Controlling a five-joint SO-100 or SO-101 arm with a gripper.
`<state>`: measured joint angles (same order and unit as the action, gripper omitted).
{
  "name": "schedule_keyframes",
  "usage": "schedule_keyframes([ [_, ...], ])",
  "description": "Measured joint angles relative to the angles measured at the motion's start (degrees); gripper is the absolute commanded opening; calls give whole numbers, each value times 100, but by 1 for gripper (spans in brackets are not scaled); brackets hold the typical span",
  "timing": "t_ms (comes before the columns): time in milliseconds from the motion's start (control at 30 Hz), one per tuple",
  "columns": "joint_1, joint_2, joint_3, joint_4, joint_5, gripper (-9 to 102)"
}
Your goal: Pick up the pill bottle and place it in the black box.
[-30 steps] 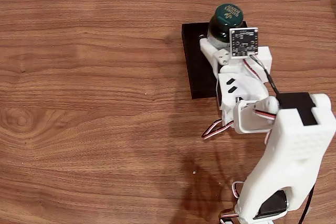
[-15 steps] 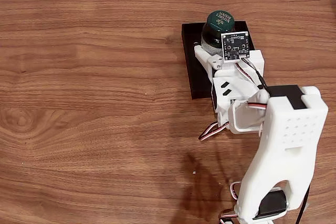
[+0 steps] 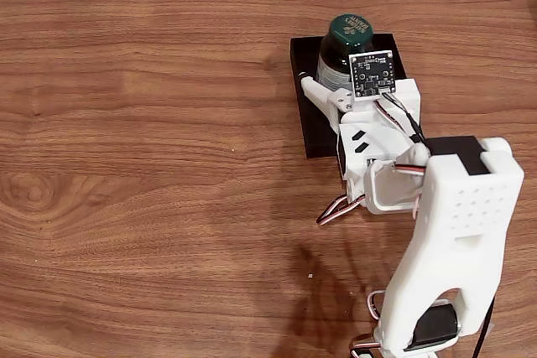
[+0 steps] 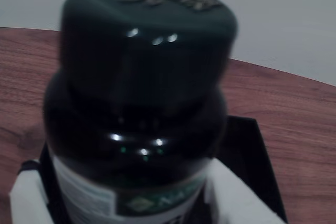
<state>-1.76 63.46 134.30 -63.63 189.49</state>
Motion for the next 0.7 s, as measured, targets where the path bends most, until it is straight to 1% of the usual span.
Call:
schedule_keyframes([
  [167, -9, 0, 0, 0, 0, 43],
  [333, 62, 62, 158, 0, 0, 44],
  [700, 299, 1046, 826, 0, 0, 44],
])
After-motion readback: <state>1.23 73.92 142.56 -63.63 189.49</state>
